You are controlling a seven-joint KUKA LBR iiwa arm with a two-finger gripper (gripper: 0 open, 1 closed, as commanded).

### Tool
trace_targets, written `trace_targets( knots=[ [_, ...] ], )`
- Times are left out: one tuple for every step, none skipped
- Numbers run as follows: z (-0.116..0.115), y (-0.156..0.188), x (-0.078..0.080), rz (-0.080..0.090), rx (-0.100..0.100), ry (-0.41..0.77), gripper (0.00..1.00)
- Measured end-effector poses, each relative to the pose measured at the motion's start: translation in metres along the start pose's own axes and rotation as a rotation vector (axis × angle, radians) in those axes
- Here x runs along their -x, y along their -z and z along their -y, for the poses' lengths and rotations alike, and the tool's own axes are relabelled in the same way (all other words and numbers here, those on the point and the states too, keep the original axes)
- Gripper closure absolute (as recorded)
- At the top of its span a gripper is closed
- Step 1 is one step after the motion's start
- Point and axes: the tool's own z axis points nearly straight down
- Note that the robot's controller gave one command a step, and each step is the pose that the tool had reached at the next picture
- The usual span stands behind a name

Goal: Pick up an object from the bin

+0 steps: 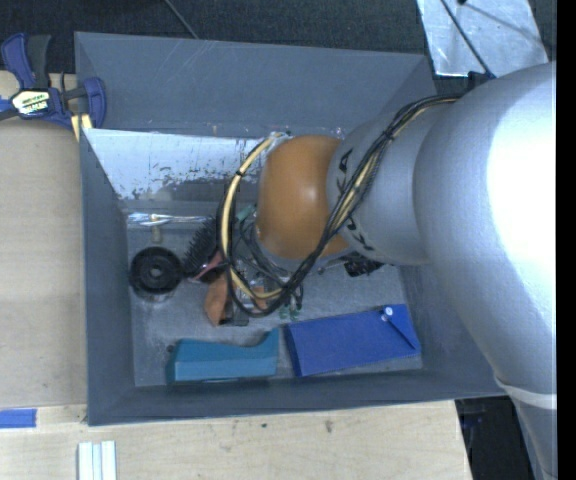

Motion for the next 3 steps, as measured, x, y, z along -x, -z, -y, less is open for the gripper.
trace_targets(
  knots=[
    [-0.033, -0.001, 0.003, 0.002, -0.001, 0.133, 1.0],
    [-0.033, -0.001, 0.003, 0.002, -0.001, 0.133, 1.0],
    [-0.055, 0.106, -0.028, 0.002, 0.0, 0.125, 1.0]
  ],
)
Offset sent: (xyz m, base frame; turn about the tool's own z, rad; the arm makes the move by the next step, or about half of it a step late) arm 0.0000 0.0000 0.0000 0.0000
